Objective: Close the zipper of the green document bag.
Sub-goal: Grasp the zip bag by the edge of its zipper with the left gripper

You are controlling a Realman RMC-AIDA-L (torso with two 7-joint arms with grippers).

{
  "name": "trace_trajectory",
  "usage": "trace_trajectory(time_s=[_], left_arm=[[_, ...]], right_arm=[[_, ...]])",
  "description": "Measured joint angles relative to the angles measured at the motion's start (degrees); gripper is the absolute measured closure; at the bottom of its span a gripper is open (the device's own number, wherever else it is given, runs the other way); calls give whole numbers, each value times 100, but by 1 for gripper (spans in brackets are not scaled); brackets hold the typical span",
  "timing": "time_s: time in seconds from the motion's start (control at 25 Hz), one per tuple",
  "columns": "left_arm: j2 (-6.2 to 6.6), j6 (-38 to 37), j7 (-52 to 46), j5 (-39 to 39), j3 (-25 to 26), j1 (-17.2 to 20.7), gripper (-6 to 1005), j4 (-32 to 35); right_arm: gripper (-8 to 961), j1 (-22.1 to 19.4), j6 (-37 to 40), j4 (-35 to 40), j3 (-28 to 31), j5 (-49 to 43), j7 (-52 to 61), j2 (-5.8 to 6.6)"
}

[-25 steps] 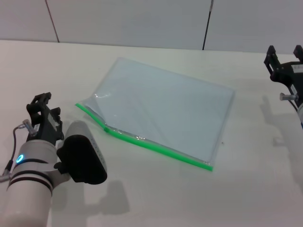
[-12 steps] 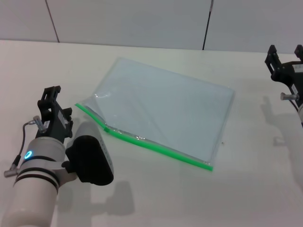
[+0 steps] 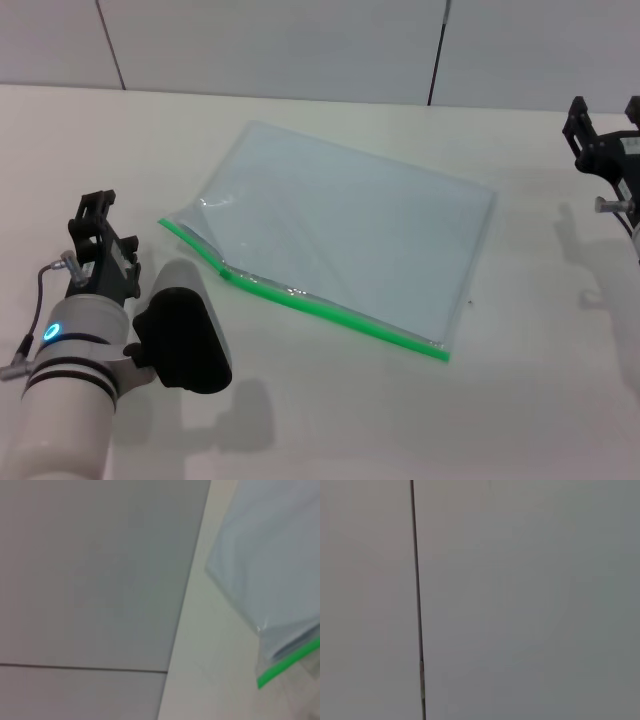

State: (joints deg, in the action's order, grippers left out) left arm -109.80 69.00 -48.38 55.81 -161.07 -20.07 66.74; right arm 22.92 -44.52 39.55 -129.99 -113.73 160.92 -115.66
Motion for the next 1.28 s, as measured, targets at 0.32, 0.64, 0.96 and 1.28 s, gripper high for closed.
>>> trace_trajectory(time_s=[0.32,0.64,0.96,1.28], left_arm=[[-143,-41,193,-544,-16,-281,333,-424],[-146,-411,-1,-338,-58,-377,334,-420],[-127,-454,-21,-332,-49,-411,335,-433],[-108,-678,-104,-368,-19,-452,336,-443]], right_arm=[[272,2,33,4,1,-4,0,0],[272,3,39,-1,1,-10,0,0],[272,-31,40,0,1,-31,0,0],[273,-48,40,0,-6,-37,0,0]])
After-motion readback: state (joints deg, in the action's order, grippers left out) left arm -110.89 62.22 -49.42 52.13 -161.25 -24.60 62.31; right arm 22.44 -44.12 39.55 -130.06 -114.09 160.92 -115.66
